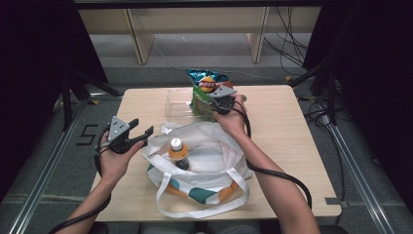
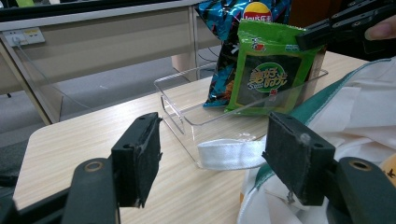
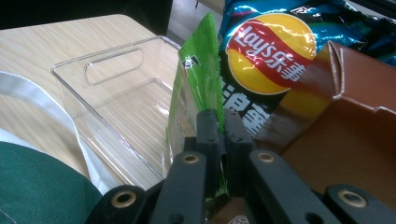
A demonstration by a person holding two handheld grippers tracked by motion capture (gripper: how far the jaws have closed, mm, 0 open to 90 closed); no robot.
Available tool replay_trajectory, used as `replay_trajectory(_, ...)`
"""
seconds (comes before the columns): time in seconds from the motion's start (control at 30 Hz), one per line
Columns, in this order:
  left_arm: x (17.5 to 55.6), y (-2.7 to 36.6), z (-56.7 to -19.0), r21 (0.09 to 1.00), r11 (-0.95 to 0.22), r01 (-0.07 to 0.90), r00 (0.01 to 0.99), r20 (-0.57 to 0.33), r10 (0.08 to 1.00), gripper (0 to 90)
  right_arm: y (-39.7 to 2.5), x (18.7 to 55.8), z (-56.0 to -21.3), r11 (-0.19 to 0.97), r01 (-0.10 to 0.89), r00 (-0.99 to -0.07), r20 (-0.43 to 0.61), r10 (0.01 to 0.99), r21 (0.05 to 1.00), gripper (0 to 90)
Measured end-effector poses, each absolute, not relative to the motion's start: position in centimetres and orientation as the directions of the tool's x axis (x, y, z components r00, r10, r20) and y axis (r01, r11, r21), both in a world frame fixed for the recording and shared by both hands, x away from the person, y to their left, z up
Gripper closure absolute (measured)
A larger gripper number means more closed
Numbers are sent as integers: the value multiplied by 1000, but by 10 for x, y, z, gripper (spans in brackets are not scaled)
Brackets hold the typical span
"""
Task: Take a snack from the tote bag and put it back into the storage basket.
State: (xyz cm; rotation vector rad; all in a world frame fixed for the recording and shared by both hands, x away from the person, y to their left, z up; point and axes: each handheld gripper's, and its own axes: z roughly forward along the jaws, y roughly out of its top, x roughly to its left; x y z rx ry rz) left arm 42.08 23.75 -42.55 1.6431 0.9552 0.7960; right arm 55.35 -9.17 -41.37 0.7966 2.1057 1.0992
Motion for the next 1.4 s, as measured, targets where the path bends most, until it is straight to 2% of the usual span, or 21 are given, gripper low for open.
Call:
replay_trajectory(0.57, 420, 237, -425, 966, -160, 202, 464, 49, 884, 350, -95, 544, -416, 443, 222, -623, -223, 750, 869, 723)
replay_trajectory(0.7, 420, 237, -426, 967, -159, 201, 465, 48, 884, 350, -97, 540, -414, 429, 241, -618, -202, 759, 871, 708)
replay_trajectory(0.8, 420, 236, -425, 967, -158, 201, 465, 47, 884, 350, -100, 539, -411, 434, 209, -616, -227, 754, 876, 693)
replay_trajectory(1.1, 421, 237, -425, 969, -152, 194, 468, 45, 882, 348, -104, 531, -406, 417, 200, -625, -213, 751, 887, 660)
replay_trajectory(1.4, 420, 236, -424, 968, -156, 197, 468, 47, 883, 348, -109, 520, -395, 388, 214, -653, -164, 739, 896, 604)
